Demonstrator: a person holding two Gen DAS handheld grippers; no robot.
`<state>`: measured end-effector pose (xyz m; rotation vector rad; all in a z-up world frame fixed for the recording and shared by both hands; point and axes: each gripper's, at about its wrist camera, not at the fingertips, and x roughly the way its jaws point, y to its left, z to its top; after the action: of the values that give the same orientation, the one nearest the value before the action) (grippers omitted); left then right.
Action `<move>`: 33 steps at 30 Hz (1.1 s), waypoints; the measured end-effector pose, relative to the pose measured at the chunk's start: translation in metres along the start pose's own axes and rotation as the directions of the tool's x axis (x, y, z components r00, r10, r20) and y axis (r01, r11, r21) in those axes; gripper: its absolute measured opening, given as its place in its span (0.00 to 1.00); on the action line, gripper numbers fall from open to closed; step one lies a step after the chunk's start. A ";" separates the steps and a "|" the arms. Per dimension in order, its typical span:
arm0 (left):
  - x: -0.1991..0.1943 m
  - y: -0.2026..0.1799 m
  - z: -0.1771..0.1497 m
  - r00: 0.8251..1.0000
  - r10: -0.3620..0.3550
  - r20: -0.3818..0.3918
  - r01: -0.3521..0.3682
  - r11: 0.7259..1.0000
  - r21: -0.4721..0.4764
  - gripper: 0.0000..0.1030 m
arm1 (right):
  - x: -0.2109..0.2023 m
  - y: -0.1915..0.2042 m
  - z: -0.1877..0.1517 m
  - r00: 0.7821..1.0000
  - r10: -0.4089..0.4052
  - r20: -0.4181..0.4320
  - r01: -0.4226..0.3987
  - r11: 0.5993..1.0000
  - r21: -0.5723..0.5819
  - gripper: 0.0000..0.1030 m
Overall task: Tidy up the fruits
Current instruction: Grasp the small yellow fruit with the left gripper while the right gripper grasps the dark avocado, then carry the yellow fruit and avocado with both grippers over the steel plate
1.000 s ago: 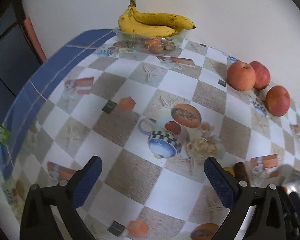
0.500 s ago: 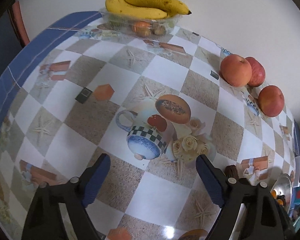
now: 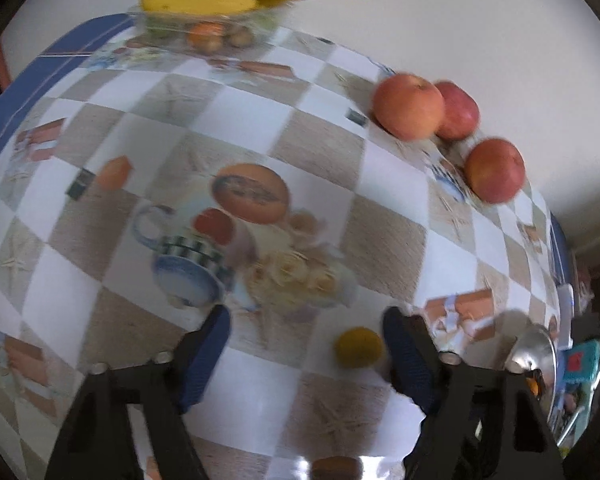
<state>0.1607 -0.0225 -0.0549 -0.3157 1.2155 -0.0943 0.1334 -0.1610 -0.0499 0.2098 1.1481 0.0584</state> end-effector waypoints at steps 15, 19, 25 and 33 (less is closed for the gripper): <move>0.013 -0.007 -0.006 0.995 -0.092 -0.045 0.091 0.995 -0.033 0.28 | -0.001 -0.012 -0.002 0.999 -0.039 0.007 0.039 0.999 0.004 0.32; 0.012 -0.003 -0.006 0.994 -0.101 -0.045 0.099 0.994 -0.051 0.27 | -0.001 -0.008 -0.003 0.999 -0.054 0.010 0.054 0.998 -0.021 0.32; 0.002 0.013 -0.004 0.993 -0.111 -0.030 0.108 0.988 -0.106 0.27 | -0.005 -0.014 -0.003 1.000 -0.021 0.003 0.021 1.000 0.019 0.31; -0.030 -0.014 0.001 0.985 -0.167 0.034 0.168 0.985 -0.035 0.27 | -0.046 -0.038 0.009 0.997 -0.011 0.077 0.003 0.995 0.103 0.31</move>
<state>0.1521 -0.0290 -0.0234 -0.4509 1.1597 -0.2111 0.1205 -0.2070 -0.0119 0.2975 1.0751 -0.0150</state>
